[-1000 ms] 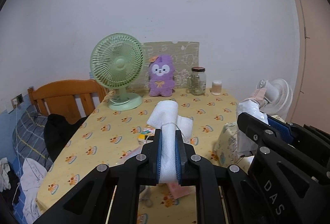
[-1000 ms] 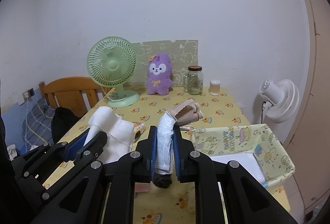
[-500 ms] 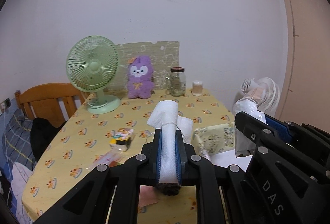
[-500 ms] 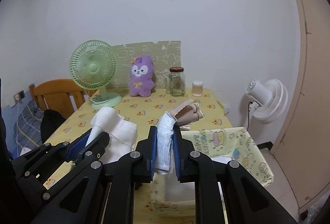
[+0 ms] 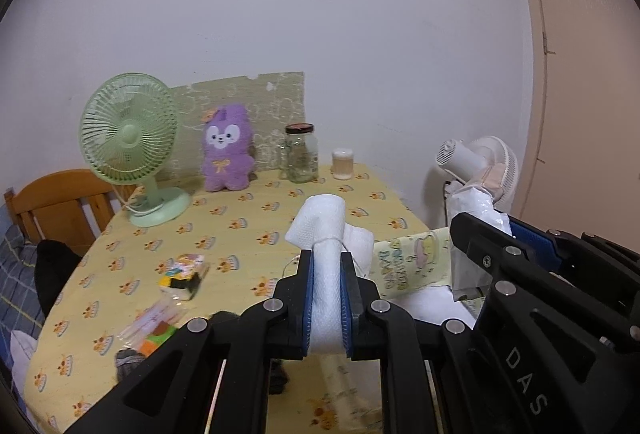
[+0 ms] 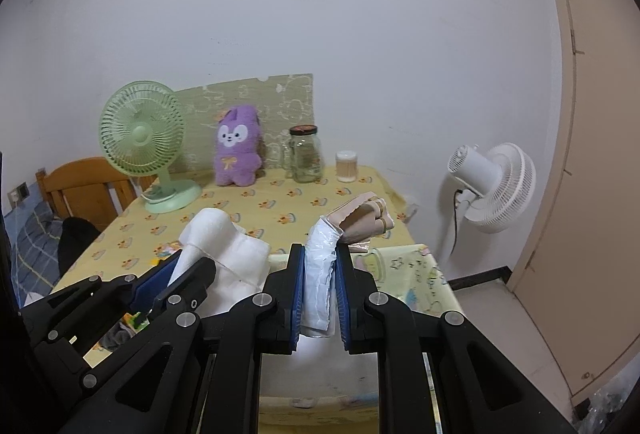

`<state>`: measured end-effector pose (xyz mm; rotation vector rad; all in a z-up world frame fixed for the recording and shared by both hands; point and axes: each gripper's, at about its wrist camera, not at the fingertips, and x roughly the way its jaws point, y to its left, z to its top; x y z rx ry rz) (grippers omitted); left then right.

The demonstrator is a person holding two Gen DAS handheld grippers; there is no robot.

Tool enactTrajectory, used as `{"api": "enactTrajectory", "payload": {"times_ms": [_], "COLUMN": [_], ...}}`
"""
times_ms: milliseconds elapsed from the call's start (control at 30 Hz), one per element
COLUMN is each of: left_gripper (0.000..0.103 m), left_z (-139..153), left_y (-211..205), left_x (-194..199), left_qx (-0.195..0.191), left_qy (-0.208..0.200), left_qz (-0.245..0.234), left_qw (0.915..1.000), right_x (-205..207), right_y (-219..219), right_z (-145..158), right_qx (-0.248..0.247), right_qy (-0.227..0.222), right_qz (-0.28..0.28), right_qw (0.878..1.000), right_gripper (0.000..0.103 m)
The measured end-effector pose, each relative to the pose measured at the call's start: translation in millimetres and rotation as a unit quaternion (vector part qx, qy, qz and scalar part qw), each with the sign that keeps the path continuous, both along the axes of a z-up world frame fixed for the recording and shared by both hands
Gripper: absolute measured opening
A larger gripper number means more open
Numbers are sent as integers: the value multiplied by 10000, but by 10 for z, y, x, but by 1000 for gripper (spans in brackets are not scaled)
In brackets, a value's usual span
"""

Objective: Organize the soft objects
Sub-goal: 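Lift and carry both held items toward the gift-paper box, then lower both items into the box and open both tools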

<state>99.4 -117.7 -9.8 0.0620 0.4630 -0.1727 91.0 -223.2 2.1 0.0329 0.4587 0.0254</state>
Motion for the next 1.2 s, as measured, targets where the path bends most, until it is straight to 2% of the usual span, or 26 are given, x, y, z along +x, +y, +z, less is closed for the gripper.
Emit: {"api": "enactTrajectory", "payload": {"times_ms": [433, 567, 633, 667, 700, 733, 900, 1033, 1100, 1200], "left_gripper": [11, 15, 25, 38, 45, 46, 76, 81, 84, 85], "left_z": [-158, -225, -253, -265, -277, -292, -370, -413, -427, -444], "left_y": [-434, -558, -590, -603, -614, -625, -659, -692, -719, -753], "left_x": [228, 317, 355, 365, 375, 388, 455, 468, 459, 424], "left_qx": [123, 194, 217, 224, 232, 246, 315, 351, 420, 612], "left_qy": [435, 550, 585, 599, 620, 658, 863, 1015, 1012, 931], "left_qz": [-510, -581, -523, -504, -514, -531, -603, -753, -822, -794], "left_qw": [9977, 9966, 9967, 9967, 9965, 9961, 9939, 9914, 9906, 9906], "right_x": [187, 288, 338, 361, 384, 401, 492, 555, 601, 632], "right_y": [-403, -510, -558, -578, -592, -599, -629, -652, -658, -656], "right_z": [-150, -221, -258, -280, -302, -314, -391, -463, -512, -550], "right_qx": [44, 91, 150, 202, 246, 267, 363, 467, 492, 457], "right_qy": [279, 397, 452, 482, 517, 537, 644, 762, 904, 987], "right_qz": [-173, -213, -220, -188, -136, -104, 29, 71, 82, 29], "right_qw": [9995, 9989, 9986, 9985, 9983, 9981, 9973, 9960, 9946, 9941], "right_gripper": [18, 18, 18, 18, 17, 18, 17, 17, 17, 21]}}
